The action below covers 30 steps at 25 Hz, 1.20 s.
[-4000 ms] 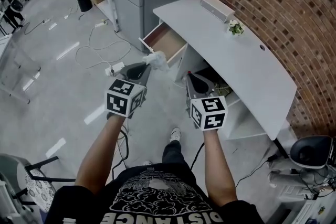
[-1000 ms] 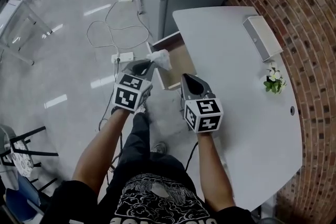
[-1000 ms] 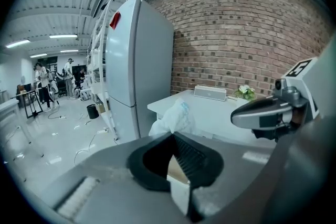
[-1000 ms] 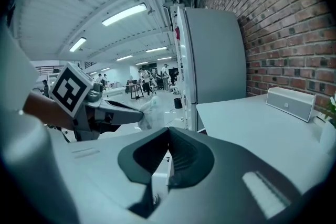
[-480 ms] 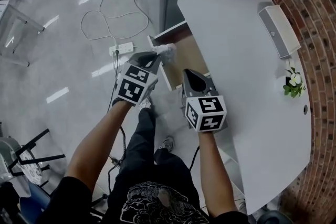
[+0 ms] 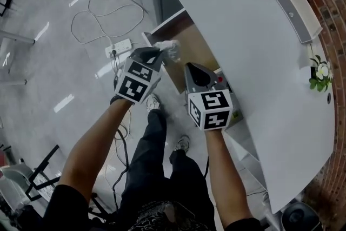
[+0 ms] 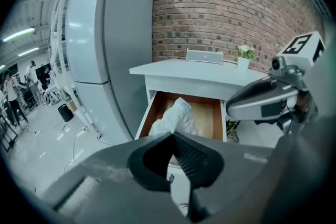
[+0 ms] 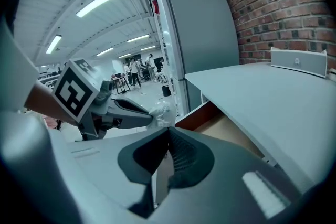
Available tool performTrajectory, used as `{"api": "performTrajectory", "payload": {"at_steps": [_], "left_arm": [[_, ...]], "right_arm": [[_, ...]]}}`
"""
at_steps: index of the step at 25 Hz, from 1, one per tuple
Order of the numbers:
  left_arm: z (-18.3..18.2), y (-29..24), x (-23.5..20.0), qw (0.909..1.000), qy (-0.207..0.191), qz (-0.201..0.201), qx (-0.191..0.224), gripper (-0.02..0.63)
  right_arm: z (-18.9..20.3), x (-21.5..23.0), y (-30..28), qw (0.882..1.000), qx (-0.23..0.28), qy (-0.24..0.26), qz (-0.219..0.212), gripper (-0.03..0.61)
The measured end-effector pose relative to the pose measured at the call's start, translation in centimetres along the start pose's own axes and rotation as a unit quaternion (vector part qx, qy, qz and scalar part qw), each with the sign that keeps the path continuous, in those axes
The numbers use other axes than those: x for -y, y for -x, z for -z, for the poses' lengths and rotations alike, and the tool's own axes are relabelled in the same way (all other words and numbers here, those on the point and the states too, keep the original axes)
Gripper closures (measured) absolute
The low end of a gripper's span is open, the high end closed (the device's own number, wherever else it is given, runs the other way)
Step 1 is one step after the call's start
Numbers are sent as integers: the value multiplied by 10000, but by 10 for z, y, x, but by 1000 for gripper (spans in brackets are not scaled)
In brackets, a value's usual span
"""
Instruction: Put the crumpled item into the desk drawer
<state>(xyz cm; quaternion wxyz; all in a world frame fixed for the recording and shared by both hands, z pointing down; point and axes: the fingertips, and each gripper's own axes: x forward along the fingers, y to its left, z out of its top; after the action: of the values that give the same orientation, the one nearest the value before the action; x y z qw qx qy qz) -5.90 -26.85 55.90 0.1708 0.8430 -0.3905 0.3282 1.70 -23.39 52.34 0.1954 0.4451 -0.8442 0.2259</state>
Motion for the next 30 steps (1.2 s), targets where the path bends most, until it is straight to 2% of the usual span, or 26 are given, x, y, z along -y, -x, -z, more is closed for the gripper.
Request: {"api": "performTrajectory", "payload": {"at_steps": [10,17,30], "left_arm": [[9,-52,-12,9969,-577,425,-326,609],[13,-85,-12,9903,-1048,680,-608,609],[38,-107,-12,9861,-1069,872,-923,606]], "right_arm": [[24,25,-24,9993,-140,-152,309,575],[26,34,-28,9984,-190,-233,474,575],[32,42,-37,9975,-303,-303,554,575]]}}
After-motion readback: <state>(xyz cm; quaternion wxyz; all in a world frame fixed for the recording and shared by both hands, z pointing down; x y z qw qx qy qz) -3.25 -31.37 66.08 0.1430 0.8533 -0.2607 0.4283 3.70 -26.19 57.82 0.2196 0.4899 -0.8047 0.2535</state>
